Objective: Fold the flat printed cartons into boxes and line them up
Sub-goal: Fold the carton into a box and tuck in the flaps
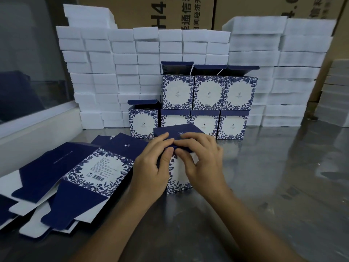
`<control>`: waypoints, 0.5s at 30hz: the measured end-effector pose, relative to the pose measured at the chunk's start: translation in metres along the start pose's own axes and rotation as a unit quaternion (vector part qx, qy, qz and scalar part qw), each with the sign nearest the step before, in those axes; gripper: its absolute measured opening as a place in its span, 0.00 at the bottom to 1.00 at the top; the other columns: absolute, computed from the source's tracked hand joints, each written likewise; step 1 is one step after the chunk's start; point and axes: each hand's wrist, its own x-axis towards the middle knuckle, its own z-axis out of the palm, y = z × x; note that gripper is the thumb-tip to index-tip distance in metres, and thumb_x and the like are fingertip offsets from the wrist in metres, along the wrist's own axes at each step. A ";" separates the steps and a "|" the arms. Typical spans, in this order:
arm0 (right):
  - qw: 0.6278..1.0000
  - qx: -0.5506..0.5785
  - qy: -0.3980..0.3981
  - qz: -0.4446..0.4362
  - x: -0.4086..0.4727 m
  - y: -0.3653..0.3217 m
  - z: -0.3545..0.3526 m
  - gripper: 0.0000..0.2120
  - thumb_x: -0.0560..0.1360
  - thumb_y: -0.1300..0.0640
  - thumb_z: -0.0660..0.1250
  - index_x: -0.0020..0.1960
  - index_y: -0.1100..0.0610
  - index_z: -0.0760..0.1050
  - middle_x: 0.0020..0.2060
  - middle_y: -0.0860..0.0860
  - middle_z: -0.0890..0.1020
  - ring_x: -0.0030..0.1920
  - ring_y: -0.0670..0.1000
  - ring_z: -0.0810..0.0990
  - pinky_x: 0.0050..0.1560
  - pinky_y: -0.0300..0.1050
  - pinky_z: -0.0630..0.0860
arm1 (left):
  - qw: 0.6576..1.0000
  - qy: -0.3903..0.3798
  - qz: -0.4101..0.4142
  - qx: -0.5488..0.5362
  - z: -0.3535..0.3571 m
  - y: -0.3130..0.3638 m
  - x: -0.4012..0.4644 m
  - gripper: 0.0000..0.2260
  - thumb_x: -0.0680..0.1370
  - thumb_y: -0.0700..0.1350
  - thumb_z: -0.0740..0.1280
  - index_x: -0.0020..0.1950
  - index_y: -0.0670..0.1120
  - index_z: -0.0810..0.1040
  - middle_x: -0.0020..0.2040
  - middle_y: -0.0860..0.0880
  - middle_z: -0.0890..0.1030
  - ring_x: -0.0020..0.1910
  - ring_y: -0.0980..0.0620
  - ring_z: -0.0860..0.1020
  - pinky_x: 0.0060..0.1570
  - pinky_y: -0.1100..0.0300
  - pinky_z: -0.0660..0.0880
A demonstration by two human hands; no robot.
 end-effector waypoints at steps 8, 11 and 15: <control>0.999 -0.029 0.025 0.005 0.000 -0.004 0.002 0.04 0.76 0.50 0.70 0.48 0.45 0.84 0.52 0.42 0.81 0.56 0.48 0.77 0.52 0.59 0.68 | 0.998 0.042 0.040 0.032 0.002 0.005 0.001 0.10 0.80 0.37 0.62 0.55 0.38 0.82 0.57 0.47 0.81 0.55 0.59 0.77 0.55 0.72 0.72; 0.999 0.002 0.047 -0.012 0.000 0.005 0.001 0.06 0.76 0.54 0.70 0.50 0.52 0.85 0.54 0.50 0.81 0.56 0.53 0.78 0.51 0.62 0.74 | 0.997 0.048 0.040 0.038 0.000 0.002 0.002 0.10 0.80 0.36 0.62 0.55 0.37 0.81 0.56 0.47 0.81 0.56 0.61 0.76 0.57 0.74 0.70; 0.998 0.016 0.063 -0.023 0.002 0.013 0.002 0.07 0.76 0.58 0.70 0.49 0.60 0.85 0.53 0.57 0.80 0.53 0.57 0.79 0.50 0.60 0.77 | 0.997 0.052 0.025 0.044 -0.002 -0.002 0.003 0.09 0.80 0.34 0.62 0.55 0.38 0.81 0.57 0.46 0.82 0.56 0.61 0.76 0.57 0.74 0.70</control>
